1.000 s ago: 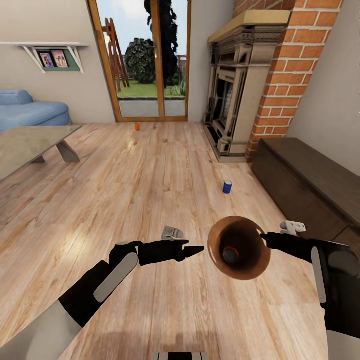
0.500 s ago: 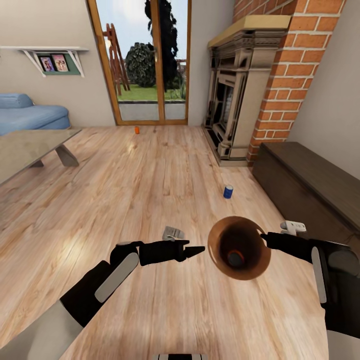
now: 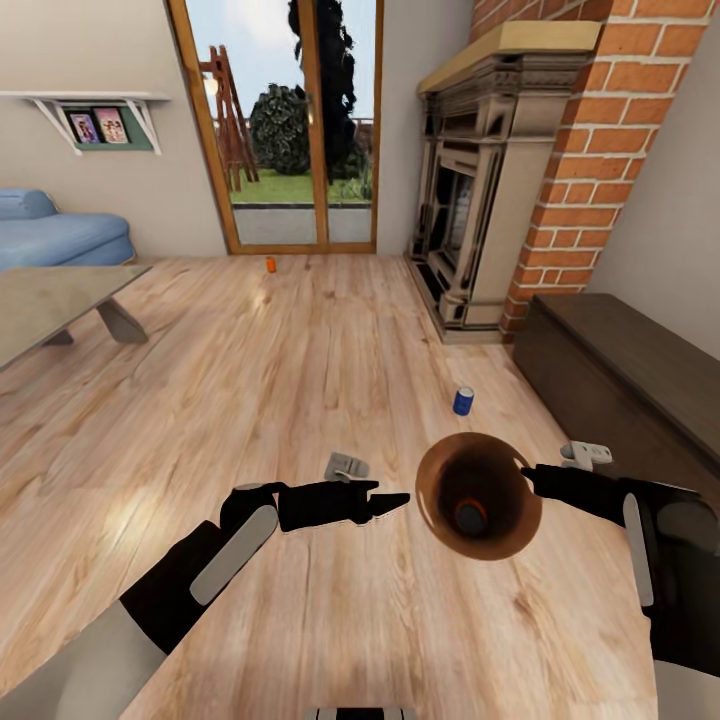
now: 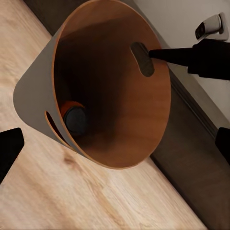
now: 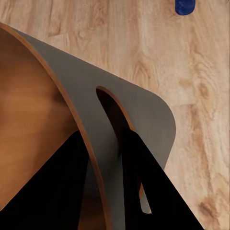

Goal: Put the three can of soda from the living room inside the tash can in the kitchen.

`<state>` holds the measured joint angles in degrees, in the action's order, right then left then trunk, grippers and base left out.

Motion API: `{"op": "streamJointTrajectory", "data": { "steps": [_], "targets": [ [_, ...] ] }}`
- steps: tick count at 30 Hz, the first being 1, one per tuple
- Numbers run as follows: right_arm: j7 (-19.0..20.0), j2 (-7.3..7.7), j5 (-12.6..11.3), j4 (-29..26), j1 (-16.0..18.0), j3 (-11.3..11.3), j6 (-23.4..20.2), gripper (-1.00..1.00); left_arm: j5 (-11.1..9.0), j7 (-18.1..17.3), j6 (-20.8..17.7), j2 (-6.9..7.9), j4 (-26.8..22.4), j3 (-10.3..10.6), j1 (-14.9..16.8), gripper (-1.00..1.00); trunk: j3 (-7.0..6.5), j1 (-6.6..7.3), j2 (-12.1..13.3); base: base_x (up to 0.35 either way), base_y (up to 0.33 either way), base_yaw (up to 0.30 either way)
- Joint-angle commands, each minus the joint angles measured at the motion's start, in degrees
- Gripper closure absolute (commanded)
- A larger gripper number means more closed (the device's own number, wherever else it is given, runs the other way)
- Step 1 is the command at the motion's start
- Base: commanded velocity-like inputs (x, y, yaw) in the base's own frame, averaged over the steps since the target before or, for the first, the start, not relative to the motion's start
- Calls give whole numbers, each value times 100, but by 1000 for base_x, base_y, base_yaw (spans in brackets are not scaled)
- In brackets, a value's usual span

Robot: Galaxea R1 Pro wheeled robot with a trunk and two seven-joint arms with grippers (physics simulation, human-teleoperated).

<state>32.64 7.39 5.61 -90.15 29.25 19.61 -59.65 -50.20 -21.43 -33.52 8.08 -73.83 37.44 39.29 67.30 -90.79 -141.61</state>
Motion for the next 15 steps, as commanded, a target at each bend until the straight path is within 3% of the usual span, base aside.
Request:
{"op": "streamJointTrajectory", "data": {
  "steps": [1,5,15],
  "targets": [
    [0,-1,-160,-3,2,-1,-35,100,-1,-1,5,0,0,0,0,-100,-1,1,0,339,0,-21],
    [-3,-1,-159,-3,2,-17,-35,100,-19,-5,19,0,0,0,0,-100,-7,1,0,339,0,-128],
    [-3,8,-160,-3,2,-27,-35,100,-40,-10,21,5,0,0,0,-100,-42,1,0,339,0,-232]
  ]
}}
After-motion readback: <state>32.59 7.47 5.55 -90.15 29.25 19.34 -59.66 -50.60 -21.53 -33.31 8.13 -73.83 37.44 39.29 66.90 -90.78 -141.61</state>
